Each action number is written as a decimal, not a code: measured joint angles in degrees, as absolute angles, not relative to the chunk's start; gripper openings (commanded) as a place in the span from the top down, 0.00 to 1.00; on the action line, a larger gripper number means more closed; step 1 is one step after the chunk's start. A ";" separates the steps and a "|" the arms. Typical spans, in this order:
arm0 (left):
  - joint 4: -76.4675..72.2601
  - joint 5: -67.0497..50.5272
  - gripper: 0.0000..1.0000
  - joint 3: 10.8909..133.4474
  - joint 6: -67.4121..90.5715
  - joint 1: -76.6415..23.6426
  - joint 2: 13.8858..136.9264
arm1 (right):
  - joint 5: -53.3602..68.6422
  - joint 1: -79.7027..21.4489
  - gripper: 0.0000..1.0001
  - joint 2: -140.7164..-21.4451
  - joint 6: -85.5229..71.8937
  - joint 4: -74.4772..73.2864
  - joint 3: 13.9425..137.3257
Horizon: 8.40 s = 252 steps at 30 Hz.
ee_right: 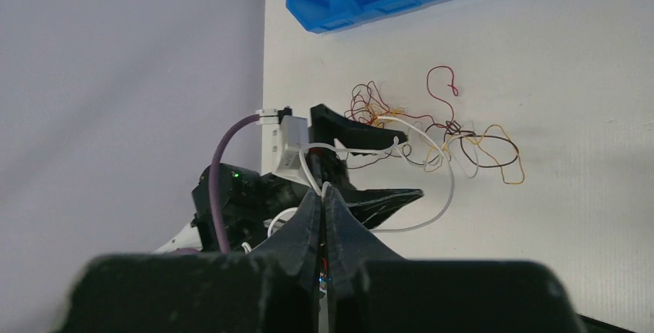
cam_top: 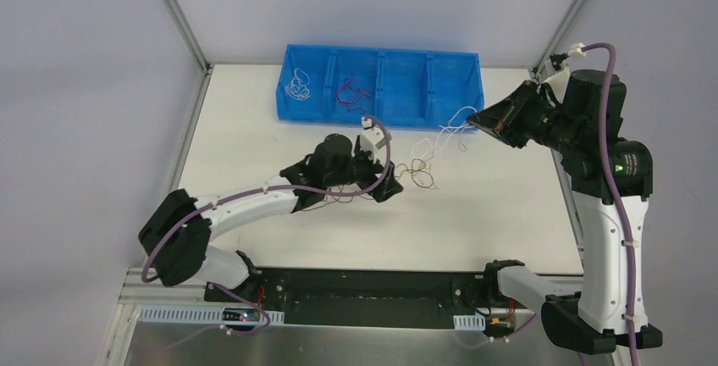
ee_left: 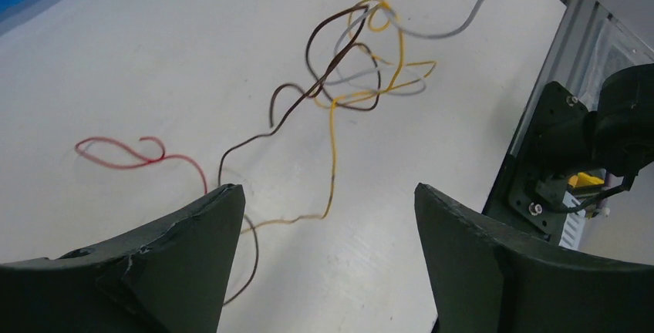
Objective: Untangle the cables
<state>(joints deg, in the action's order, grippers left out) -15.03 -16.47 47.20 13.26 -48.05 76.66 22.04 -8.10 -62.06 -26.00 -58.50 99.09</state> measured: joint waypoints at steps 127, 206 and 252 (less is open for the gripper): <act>18.70 -21.52 0.50 76.93 12.95 -54.78 74.63 | 28.08 -36.73 1.00 -69.08 -17.72 -49.36 89.80; 19.66 -18.87 0.01 84.20 27.40 -6.55 87.24 | 19.77 -24.18 0.05 -60.49 -25.08 -46.15 70.61; 19.62 -12.99 0.35 52.45 33.04 -23.33 83.05 | -2.81 -43.55 1.00 -115.18 -23.16 -35.27 84.16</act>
